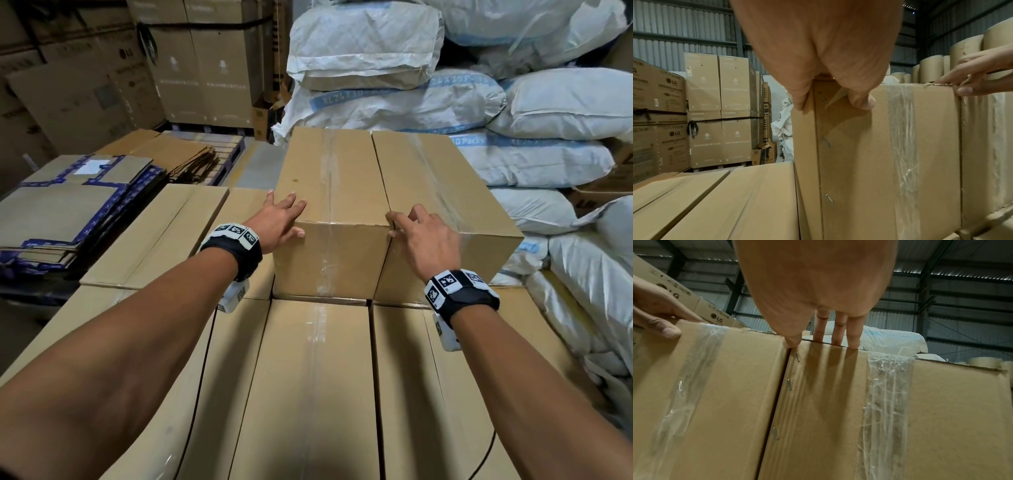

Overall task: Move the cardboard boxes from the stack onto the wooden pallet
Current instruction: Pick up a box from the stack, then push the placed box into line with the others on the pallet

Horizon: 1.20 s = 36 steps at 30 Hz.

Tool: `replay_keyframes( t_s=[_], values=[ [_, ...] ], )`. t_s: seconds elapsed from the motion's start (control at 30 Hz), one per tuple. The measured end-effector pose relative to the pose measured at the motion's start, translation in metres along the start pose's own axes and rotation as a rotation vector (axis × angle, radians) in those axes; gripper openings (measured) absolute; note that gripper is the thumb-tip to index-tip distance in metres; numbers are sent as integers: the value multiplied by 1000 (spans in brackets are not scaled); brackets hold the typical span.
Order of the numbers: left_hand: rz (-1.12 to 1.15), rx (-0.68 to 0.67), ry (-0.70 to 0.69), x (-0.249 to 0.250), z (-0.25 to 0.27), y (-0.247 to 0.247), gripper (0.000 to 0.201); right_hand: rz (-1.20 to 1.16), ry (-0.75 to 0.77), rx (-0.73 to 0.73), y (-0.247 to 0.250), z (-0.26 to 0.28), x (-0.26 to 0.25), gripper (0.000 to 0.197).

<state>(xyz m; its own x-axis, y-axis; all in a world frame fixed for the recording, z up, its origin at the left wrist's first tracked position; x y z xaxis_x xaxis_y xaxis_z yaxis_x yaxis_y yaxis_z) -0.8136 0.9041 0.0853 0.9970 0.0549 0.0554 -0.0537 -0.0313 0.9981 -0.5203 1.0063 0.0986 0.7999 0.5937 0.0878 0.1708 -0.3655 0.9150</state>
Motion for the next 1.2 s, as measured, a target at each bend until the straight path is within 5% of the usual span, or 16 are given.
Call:
replay_keyframes(
  t_s=[0.3, 0.43, 0.57, 0.67, 0.8, 1.03, 1.2],
  values=[
    [-63, -44, 221, 26, 17, -4, 65, -29, -36, -189, 1, 5, -7, 40],
    [-120, -40, 323, 55, 43, -9, 91, -24, -22, -375, -3, 15, -19, 72],
    [-64, -7, 306, 78, 83, -15, 95, -123, -31, -447, 2, 46, -28, 82],
    [98, 30, 270, 99, 131, -24, 79, -269, -18, -445, 12, 110, -47, 79],
    [327, 89, 202, 137, 207, -51, 51, -468, -98, -399, 25, 223, -69, 47],
    [551, -30, 68, 228, 353, -118, 42, -571, -279, -275, 50, 433, -103, 28],
    [656, -114, -69, 298, 447, -168, 37, -599, -454, -326, 51, 574, -127, 24]
  ],
)
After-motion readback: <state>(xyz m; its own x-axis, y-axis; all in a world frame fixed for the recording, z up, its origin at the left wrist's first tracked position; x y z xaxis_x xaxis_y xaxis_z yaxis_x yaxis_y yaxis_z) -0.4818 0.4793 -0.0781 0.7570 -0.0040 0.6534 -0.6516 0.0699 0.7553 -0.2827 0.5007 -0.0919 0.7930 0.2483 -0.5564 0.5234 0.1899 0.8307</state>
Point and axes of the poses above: each hand's wrist, its own z-axis away from the middle knuckle, its own y-axis out of the back of the hand, x = y × z, the point moved 6 cm from there along -z, towards the middle knuckle, and after that the axes turned 2 degrees about -x, right-handed, at the moved point
